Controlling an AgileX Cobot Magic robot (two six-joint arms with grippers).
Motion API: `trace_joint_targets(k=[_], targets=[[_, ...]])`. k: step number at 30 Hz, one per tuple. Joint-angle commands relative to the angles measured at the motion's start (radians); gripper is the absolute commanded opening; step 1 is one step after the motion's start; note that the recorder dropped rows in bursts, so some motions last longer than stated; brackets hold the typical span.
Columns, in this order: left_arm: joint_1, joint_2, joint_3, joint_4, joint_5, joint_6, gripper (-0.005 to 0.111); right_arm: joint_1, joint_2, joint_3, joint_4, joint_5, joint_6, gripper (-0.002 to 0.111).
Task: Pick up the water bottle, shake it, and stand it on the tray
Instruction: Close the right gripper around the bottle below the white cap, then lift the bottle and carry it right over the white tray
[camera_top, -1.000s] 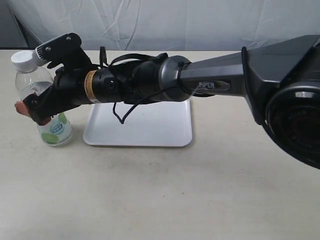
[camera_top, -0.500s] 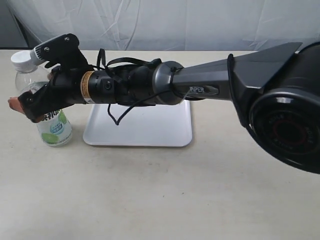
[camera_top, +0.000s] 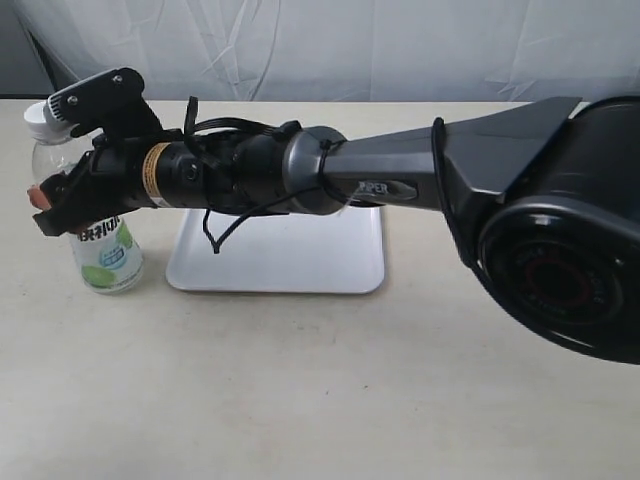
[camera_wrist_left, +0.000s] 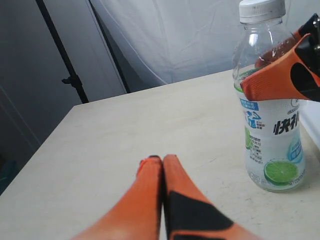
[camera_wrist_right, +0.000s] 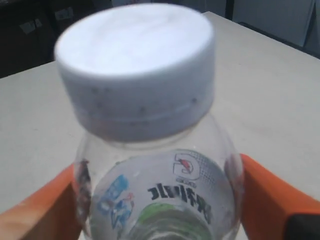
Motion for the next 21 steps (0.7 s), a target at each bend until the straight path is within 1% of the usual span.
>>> trace_joint_targets(k=[1,4,6,8,11,13,18,21], targets=[[0.0,-0.005,0.002,0.001,0.003,-0.004,0.0,0.001,-0.01,-0.006,-0.001,-0.004,0.117,0.003],[0.0,-0.005,0.002,0.001,0.003,-0.004,0.0,0.001,-0.062,-0.004,-0.089,0.033,0.214,-0.001],[0.0,-0.005,0.002,0.001,0.003,-0.004,0.0,0.001,-0.111,-0.004,-0.141,0.092,0.229,-0.001],[0.0,-0.005,0.002,0.001,0.003,-0.004,0.0,0.001,-0.18,-0.004,-0.189,0.215,0.232,-0.001],[0.0,-0.005,0.002,0.001,0.003,-0.004,0.0,0.001,-0.292,0.003,-0.196,0.425,0.227,-0.001],[0.0,-0.005,0.002,0.001,0.003,-0.004,0.0,-0.006,-0.378,0.033,-0.196,0.496,0.197,-0.001],[0.0,-0.005,0.002,0.001,0.003,-0.004,0.0,-0.013,-0.568,0.202,-0.203,0.503,0.149,-0.001],[0.0,-0.005,0.002,0.003,0.003,-0.004,0.0,-0.022,-0.61,0.376,-0.205,0.499,0.149,-0.001]])
